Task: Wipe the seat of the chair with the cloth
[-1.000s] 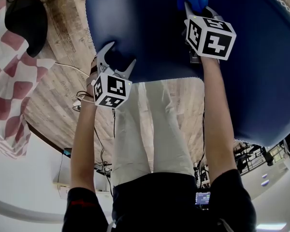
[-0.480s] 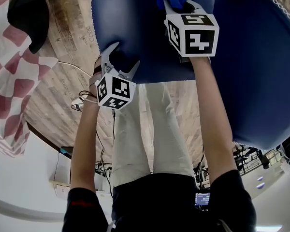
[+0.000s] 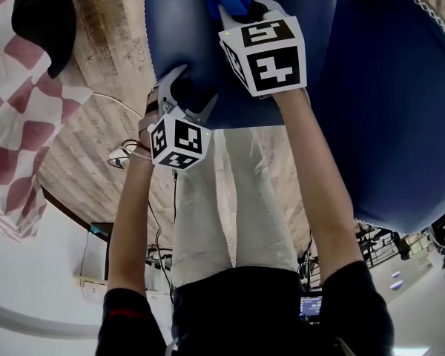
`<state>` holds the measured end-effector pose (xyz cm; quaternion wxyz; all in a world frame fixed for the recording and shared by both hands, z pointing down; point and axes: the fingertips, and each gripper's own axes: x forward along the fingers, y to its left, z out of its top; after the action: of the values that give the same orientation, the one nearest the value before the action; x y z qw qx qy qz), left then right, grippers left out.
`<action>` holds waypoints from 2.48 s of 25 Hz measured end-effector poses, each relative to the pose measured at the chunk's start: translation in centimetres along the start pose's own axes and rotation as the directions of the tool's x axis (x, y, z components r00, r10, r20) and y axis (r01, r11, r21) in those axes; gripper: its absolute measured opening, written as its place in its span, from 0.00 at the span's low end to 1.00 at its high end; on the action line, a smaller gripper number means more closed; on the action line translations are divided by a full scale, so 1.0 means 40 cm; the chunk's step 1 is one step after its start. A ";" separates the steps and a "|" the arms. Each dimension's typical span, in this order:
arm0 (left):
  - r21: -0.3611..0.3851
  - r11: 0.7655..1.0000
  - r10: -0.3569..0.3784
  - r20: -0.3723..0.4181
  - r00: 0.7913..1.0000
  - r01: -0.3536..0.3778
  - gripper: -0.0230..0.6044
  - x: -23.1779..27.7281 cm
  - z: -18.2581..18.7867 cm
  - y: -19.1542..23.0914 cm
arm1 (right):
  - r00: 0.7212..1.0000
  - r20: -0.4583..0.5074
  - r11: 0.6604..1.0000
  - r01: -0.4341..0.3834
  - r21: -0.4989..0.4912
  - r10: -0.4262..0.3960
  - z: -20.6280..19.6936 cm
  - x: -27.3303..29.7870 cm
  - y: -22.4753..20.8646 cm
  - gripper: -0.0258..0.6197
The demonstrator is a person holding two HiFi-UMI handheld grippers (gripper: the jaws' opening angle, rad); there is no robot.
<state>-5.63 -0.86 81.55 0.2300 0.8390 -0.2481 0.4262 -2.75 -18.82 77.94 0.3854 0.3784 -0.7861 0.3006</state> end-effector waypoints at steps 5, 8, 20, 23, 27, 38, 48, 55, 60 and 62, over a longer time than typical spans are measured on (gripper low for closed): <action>-0.002 1.000 -0.003 0.004 1.000 0.003 0.59 -0.003 -0.005 0.007 | 0.998 -0.010 0.996 -0.069 -0.048 0.069 0.012 0.030 0.095 0.10; 0.000 1.000 -0.006 0.009 1.000 0.006 0.59 -0.004 -0.008 0.007 | 0.995 -0.014 0.993 -0.104 -0.059 0.104 0.013 0.044 0.137 0.10; 0.003 1.000 -0.008 0.022 1.000 0.008 0.58 -0.002 -0.004 0.003 | 0.983 -0.009 0.981 -0.181 -0.068 0.181 -0.002 0.046 0.180 0.10; 0.002 1.000 -0.009 0.026 1.000 0.009 0.58 -0.004 -0.005 0.005 | 0.986 -0.013 0.983 -0.170 -0.075 0.169 -0.003 0.045 0.175 0.10; 0.004 1.000 -0.004 0.026 1.000 0.004 0.58 -0.005 -0.004 0.010 | 0.988 -0.014 0.985 -0.157 -0.071 0.156 -0.005 0.043 0.163 0.10; -0.002 1.000 -0.002 0.013 1.000 0.002 0.58 -0.004 -0.008 0.010 | 0.997 -0.040 0.996 -0.075 -0.052 0.073 -0.037 0.016 0.073 0.10; 0.000 1.000 0.005 0.004 1.000 -0.005 0.58 0.004 -0.014 -0.011 | 0.998 -0.025 0.998 0.053 0.044 -0.052 -0.086 -0.045 -0.086 0.10; -0.002 1.000 0.006 0.006 1.000 -0.006 0.58 -0.002 -0.016 0.005 | 0.988 -0.023 0.973 0.156 0.170 -0.154 -0.123 -0.099 -0.203 0.10; -0.002 1.000 0.010 0.009 1.000 -0.010 0.58 -0.002 -0.012 0.012 | 0.975 -0.032 0.947 0.223 0.232 -0.221 -0.161 -0.141 -0.267 0.10; -0.002 1.000 0.011 0.008 1.000 -0.011 0.58 0.001 -0.014 0.011 | 0.968 -0.038 0.936 0.248 0.249 -0.246 -0.183 -0.153 -0.282 0.10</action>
<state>-6.23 -0.87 81.95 0.2274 0.8392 -0.2540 0.4237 11.91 -17.02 78.69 0.3713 0.5191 -0.6864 0.3485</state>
